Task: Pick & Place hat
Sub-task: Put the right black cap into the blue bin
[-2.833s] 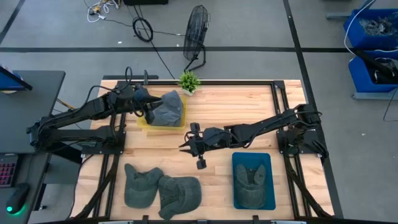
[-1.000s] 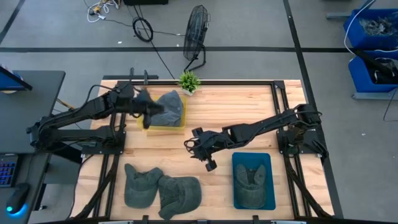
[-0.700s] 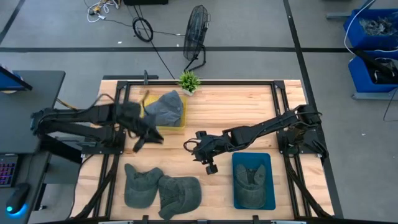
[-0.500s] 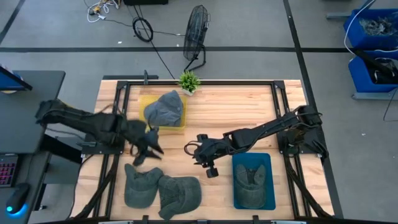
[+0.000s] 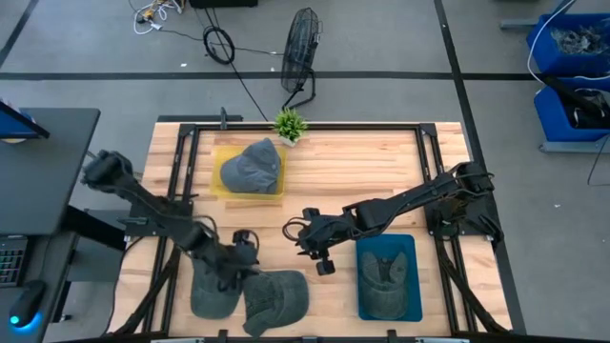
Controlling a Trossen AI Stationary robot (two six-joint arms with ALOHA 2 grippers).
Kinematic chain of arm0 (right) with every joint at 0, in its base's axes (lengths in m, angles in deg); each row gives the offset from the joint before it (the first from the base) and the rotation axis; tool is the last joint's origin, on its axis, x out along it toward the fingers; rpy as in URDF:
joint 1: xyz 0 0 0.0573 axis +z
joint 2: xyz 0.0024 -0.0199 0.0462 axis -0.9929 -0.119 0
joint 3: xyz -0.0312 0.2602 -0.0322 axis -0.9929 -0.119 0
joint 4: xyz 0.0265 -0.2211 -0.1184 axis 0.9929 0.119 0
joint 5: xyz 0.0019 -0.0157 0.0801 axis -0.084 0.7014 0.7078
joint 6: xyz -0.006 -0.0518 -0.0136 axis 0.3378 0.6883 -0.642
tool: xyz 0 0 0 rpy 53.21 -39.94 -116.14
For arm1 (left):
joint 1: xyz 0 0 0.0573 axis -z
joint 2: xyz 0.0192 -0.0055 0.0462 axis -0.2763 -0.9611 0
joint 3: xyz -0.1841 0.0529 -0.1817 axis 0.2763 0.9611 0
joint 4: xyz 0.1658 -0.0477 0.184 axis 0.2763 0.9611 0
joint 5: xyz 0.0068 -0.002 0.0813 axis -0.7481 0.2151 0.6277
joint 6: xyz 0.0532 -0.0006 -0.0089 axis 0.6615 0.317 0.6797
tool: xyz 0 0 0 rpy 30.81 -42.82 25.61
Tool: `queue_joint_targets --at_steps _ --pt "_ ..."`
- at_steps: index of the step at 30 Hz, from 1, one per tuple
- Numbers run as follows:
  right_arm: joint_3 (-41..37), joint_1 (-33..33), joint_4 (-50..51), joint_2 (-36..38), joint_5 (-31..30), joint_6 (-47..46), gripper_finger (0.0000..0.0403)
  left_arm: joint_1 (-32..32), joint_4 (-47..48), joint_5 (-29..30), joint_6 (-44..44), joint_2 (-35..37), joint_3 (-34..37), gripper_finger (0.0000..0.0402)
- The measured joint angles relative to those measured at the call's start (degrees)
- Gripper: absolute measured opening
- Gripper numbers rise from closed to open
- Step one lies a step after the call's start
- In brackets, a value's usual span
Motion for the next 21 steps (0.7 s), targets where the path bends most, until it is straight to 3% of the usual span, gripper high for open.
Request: queue_joint_targets --at_steps 15,18,21 --pt "0.0 0.0 -0.3 0.0 0.0 -3.0 0.0118 4.0 -6.1 0.3 -2.0 -14.0 0.0 0.013" --pt "0.0 0.0 -0.3 0.0 0.0 -3.0 0.0118 3.9 -6.3 0.6 -2.0 -15.1 -0.1 0.0092" --pt "0.0 0.0 -0.8 0.0 0.0 -2.3 0.0118 3.4 -6.2 0.6 -2.1 -14.7 -0.1 0.0025"
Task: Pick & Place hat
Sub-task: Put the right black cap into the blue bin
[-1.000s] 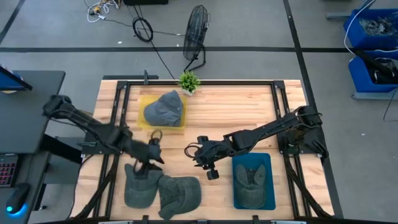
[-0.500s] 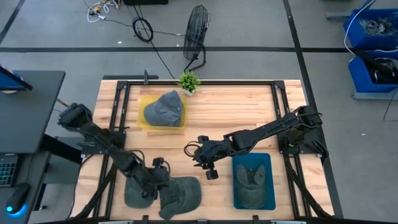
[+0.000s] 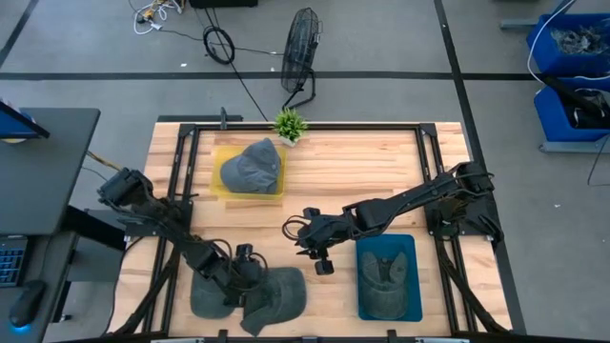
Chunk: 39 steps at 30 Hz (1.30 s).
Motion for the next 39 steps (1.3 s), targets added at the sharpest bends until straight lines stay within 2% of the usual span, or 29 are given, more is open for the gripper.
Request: queue_joint_targets --at_steps 8,12,16,21,27,33,39 --pt "0.0 4.2 -12.5 0.0 3.7 8.7 0.0118 -3.2 1.9 2.7 -0.2 6.8 0.1 0.001" --pt "0.0 7.5 -16.6 0.0 3.5 16.8 0.0118 -6.3 1.3 2.8 0.1 11.4 0.1 0.0011" --pt "0.0 9.6 -16.3 0.0 0.2 20.7 0.0118 -9.5 1.0 2.3 0.1 15.2 0.1 0.001" --pt "0.0 10.3 -16.6 -1.4 -4.6 29.6 0.0118 -14.5 -2.9 -3.4 -2.3 17.0 0.1 0.001" --pt "0.1 10.1 -17.8 -5.3 -5.2 41.6 0.0118 -19.8 -2.7 -8.7 -2.1 16.6 0.1 0.001" --pt "0.0 9.5 -13.2 -6.3 -5.1 41.8 0.0118 -23.2 -3.1 -10.6 1.8 16.6 0.1 0.0015" --pt "0.0 7.9 -4.9 -7.7 -9.9 42.7 0.0118 -24.4 -8.4 -18.1 1.8 16.6 0.0 0.0011"
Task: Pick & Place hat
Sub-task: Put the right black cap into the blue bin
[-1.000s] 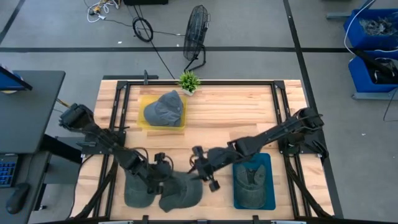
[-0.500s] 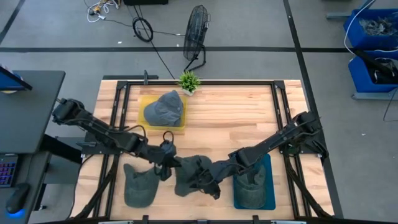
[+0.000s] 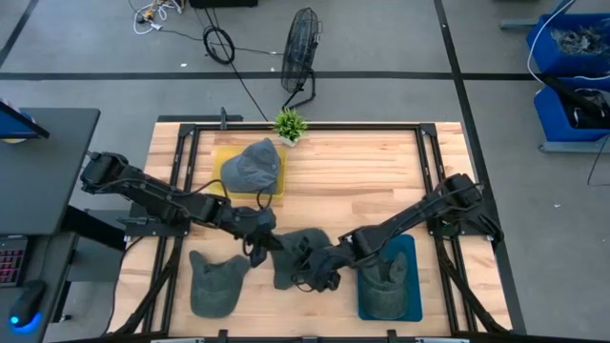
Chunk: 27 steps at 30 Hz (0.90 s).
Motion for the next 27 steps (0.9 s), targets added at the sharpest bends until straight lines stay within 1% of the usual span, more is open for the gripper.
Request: queue_joint_targets --at_steps 2,5,11,14,18,20,24,27 --pt "0.0 -0.3 0.9 0.0 -0.8 1.1 0.0118 0.0 -0.8 -2.0 -0.1 0.0 0.0 0.001" --pt "0.0 -0.5 2.0 0.0 -0.7 3.1 0.0118 -0.2 -0.3 -3.0 -0.1 0.0 0.0 0.0014" --pt "0.0 0.6 2.6 0.0 -0.9 8.7 0.0118 -0.7 4.4 -3.0 0.4 0.0 0.0 0.0011" --pt "0.0 1.4 5.3 0.0 -1.0 13.0 0.0118 -1.1 5.9 -3.1 1.7 0.0 0.0 0.0012" --pt "0.0 1.8 9.6 0.0 -3.2 16.5 0.0118 -1.7 6.1 -3.1 3.0 0.0 0.0 0.0017" --pt "0.0 1.8 10.8 0.0 -4.7 19.7 0.0118 -2.2 5.9 -3.1 3.2 0.0 0.0 0.0015" --pt "0.0 1.8 8.2 0.0 -8.2 27.7 0.0118 -2.9 5.9 -3.0 3.4 0.0 0.0 0.001" --pt "0.0 1.8 5.0 0.0 -7.9 30.5 0.0118 -3.1 5.9 -3.0 3.4 0.0 0.0 0.0014"
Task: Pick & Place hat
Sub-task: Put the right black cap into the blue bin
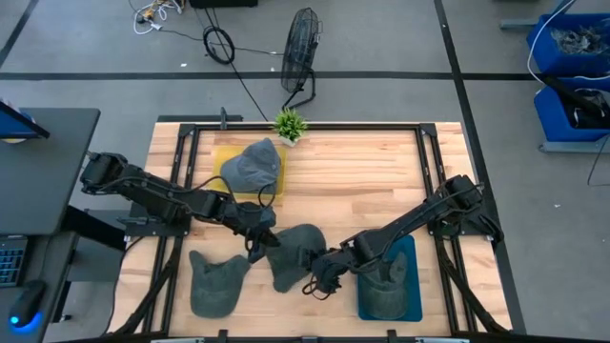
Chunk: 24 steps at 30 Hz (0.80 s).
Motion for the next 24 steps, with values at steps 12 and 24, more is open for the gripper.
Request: queue_joint_targets --at_steps 12,24 --pt "0.1 -1.9 1.5 -0.7 2.0 -3.5 0.0082 0.0 -6.9 -3.7 2.5 0.0 0.0 0.0017" --pt "0.0 -0.7 -1.7 -1.5 1.9 -16.8 0.0007 -1.8 -4.8 -3.6 7.7 0.0 0.0 0.0078"
